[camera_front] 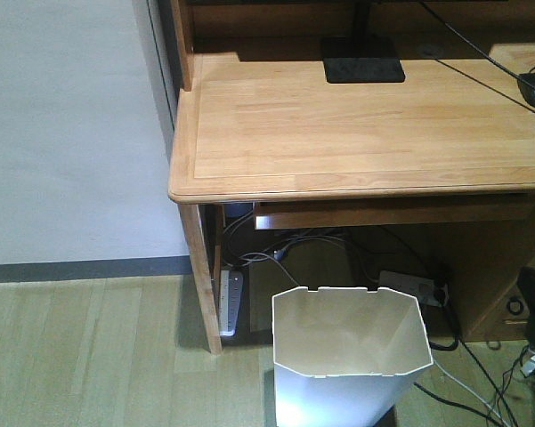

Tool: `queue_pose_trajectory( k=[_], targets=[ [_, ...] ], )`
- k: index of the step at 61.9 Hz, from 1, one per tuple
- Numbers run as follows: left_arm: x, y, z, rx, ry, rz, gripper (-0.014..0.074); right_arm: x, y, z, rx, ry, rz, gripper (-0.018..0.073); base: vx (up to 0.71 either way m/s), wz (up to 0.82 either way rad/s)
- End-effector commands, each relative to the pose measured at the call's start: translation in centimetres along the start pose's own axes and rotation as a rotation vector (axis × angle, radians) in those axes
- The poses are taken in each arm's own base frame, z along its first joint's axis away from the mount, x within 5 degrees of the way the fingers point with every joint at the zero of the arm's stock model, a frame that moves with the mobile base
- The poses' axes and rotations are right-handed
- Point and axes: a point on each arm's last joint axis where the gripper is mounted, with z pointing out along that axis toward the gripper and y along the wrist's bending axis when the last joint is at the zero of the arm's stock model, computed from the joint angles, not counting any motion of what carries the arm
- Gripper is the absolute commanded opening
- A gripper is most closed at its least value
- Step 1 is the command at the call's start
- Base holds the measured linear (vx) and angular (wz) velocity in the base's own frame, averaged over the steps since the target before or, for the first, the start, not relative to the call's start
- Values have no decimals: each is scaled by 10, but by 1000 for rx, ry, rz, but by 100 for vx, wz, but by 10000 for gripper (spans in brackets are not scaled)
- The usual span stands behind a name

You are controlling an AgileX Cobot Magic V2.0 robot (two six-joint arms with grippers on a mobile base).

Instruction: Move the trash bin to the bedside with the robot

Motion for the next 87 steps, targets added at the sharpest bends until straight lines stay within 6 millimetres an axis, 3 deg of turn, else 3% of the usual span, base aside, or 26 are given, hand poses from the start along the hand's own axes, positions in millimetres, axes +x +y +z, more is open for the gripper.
queue_pose_trajectory(
  k=[1,24,44,57,67,87],
  targets=[
    [2,-2,2,12,-56,-9,-6,-20,1,-3,-10,-64,4,636,0,0],
    [2,-2,2,12,-56,-9,-6,-61,6,22,-39,128,41,598,0,0],
    [2,-2,2,12,-56,-9,-6,-78,20,80,-118,409,-128,591,0,0],
    [2,-2,2,12,-56,-9,-6,-71,15,130,-129,591,-145,591,0,0],
    [2,-2,2,12,-56,-9,-6,-59,-8,167,-133,698,-48,591,0,0],
    [2,-2,2,12,-56,-9,-6,-15,-43,238,-55,739,-21,591,0,0]
  ],
)
